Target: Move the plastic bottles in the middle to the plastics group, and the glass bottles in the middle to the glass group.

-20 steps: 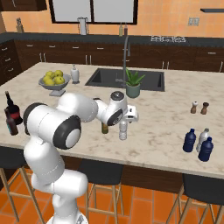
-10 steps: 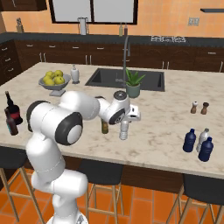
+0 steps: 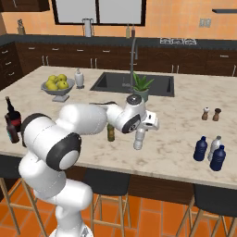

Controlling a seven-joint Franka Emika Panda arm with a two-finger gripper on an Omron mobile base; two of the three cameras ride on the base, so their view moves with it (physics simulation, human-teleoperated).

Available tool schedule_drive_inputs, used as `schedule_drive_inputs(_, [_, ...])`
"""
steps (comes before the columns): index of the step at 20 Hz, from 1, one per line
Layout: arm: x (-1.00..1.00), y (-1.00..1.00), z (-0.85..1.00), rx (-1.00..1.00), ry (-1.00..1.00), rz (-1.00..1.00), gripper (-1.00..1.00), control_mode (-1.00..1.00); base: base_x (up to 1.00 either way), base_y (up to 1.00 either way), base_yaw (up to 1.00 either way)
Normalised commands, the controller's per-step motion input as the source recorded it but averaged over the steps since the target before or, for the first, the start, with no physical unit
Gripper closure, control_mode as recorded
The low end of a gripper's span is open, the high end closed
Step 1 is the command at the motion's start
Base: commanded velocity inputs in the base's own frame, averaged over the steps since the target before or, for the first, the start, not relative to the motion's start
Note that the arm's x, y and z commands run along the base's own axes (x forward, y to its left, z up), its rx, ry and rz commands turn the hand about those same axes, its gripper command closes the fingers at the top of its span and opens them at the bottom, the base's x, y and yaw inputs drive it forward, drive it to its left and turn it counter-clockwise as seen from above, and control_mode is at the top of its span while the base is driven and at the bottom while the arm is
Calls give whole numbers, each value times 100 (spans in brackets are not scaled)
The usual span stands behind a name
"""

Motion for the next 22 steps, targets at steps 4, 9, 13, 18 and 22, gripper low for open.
schedule_drive_inputs(4, [-33, -50, 42, -10, 3, -18, 100, -100, 0, 0, 0])
schedule_drive_inputs(9, [-34, -69, 27, -8, 7, -19, 100, -100, 0, 0, 0])
schedule_drive_inputs(13, [-29, -84, -1, -1, 1, -16, 100, -100, 0, 0, 0])
schedule_drive_inputs(18, [-4, -90, -8, 0, 0, -16, 100, -100, 0, 0, 0])
schedule_drive_inputs(22, [0, -93, -8, 0, 0, -15, 100, -100, 0, 0, 0])
